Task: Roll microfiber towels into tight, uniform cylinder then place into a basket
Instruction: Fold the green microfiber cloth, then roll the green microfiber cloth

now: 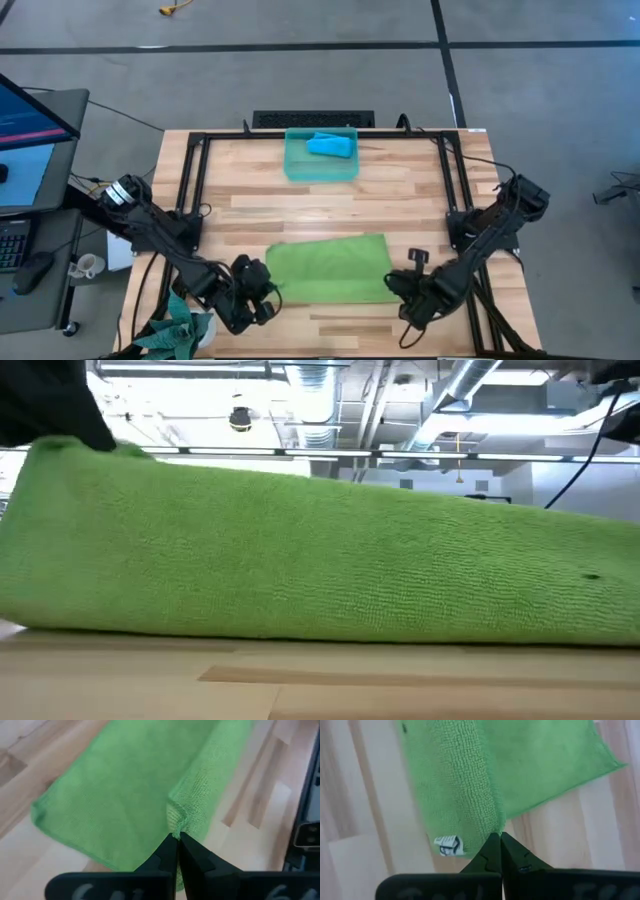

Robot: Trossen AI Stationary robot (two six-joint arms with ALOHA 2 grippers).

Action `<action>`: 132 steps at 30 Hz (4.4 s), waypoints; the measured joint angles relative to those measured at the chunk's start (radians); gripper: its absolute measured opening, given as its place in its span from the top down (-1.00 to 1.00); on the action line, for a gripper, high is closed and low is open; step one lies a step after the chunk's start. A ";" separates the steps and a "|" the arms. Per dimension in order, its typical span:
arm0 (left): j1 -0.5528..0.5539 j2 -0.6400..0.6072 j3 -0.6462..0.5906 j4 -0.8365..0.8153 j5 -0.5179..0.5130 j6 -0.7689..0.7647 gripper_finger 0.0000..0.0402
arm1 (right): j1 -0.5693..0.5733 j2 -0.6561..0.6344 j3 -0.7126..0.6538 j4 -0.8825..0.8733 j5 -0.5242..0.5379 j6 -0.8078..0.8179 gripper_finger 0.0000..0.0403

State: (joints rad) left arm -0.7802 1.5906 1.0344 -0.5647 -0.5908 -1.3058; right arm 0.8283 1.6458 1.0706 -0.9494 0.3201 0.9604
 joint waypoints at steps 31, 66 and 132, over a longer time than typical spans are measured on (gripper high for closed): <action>0.204 0.000 -0.076 -0.100 -0.112 0.041 1.00 | -0.315 0.012 -0.163 0.089 0.206 -0.025 0.96; 0.213 -0.001 -0.075 -0.029 -0.069 0.221 0.43 | -0.333 0.012 -0.163 0.099 0.175 -0.026 0.69; 0.471 0.298 -0.071 0.496 0.294 0.542 0.44 | -0.442 -0.585 -0.267 0.086 0.335 -0.365 0.40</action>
State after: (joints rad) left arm -0.3088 1.8882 0.9632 -0.0686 -0.2967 -0.7641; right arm 0.3861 1.0607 0.8036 -0.8632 0.6549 0.5957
